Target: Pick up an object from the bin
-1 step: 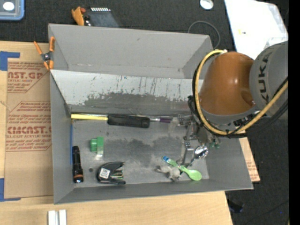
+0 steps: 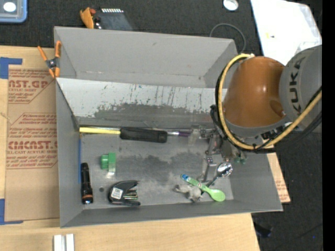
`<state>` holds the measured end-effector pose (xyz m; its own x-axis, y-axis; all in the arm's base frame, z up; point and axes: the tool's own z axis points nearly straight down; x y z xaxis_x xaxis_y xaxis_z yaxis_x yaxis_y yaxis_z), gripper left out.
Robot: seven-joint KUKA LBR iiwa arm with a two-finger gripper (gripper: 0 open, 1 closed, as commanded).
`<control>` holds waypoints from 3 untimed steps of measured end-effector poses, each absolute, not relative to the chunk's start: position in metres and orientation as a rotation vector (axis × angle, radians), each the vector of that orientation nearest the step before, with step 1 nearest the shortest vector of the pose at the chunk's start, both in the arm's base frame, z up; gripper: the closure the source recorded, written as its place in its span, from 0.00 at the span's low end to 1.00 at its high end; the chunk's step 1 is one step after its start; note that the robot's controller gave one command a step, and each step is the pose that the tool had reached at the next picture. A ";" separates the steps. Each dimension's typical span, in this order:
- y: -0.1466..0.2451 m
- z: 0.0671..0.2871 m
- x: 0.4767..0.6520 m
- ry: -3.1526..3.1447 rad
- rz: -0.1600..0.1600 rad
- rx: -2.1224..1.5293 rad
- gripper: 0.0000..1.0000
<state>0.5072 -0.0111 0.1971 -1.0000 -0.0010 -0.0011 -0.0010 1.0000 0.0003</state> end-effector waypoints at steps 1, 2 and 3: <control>-0.012 0.144 0.524 3.133 0.003 0.028 0.00; -0.021 0.107 0.541 3.132 0.004 0.052 0.00; -0.013 0.086 0.552 3.130 0.001 -0.240 0.00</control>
Offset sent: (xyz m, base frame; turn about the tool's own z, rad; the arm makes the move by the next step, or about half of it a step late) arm 0.0539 -0.0300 -0.1271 0.0588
